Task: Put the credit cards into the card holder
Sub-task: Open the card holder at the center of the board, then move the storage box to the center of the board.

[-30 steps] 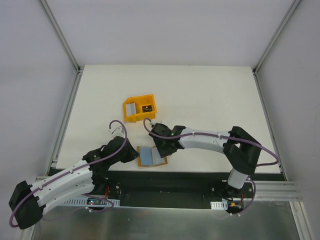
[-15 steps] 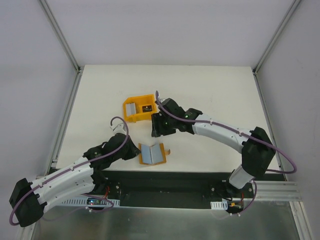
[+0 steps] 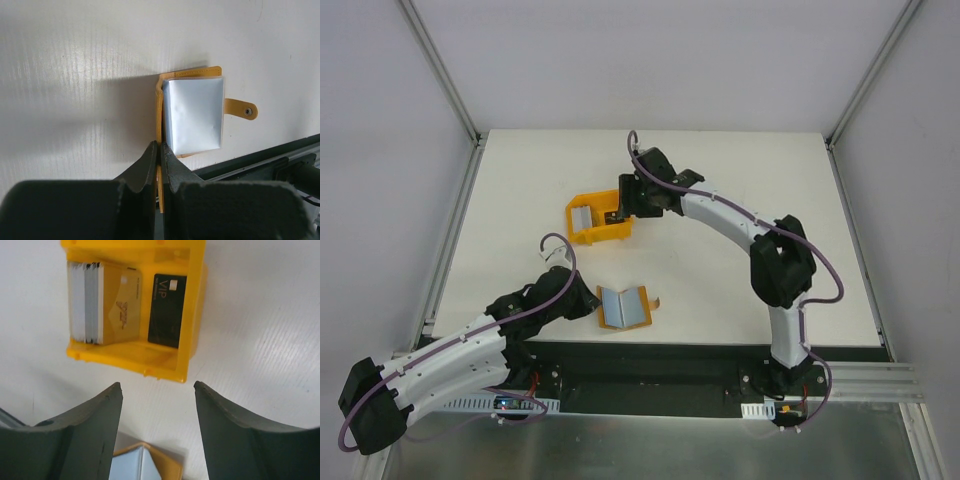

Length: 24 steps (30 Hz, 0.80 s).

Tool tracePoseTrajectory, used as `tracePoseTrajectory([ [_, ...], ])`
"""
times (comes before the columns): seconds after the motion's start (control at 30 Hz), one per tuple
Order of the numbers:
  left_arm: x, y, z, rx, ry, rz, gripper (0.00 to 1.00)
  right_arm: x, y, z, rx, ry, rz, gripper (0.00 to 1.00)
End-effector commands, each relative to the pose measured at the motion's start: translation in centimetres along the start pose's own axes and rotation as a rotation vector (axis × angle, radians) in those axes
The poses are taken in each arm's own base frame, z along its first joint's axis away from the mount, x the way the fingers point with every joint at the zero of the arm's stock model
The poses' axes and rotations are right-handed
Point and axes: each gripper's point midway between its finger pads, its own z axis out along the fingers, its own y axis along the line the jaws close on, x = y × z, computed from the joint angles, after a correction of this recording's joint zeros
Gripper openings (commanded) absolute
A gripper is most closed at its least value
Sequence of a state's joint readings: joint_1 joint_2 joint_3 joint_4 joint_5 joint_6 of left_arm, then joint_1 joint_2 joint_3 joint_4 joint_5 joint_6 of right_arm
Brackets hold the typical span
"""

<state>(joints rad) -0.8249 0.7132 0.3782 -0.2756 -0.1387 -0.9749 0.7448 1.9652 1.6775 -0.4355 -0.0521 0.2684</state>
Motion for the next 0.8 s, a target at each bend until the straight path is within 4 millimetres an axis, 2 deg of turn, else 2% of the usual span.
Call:
tracePoseTrajectory([
  [0.0,-0.6,-0.4,-0.3,0.006,-0.022,0.014,0.00,-3.0,-0.8,1.8,0.023,-0.027,-0.031,0.62],
  [0.17,-0.3,-0.1,-0.2,0.002,-0.014,0.009,0.00,-4.3,-2.0,4.1,0.050,0.009,-0.049,0.55],
  [0.4,-0.4,-0.2,-0.3,0.004,-0.017,0.009,0.00,-2.8,-4.1,6.1,0.096,0.072,-0.081,0.45],
  [0.6,-0.3,-0.1,-0.2,0.002,-0.014,0.005,0.00,-2.2,-5.0,5.5,0.119,0.063,-0.100,0.31],
  [0.77,-0.1,0.1,-0.2,0.001,-0.010,0.007,0.00,-0.5,-7.4,3.9,0.193,0.058,-0.120,0.22],
])
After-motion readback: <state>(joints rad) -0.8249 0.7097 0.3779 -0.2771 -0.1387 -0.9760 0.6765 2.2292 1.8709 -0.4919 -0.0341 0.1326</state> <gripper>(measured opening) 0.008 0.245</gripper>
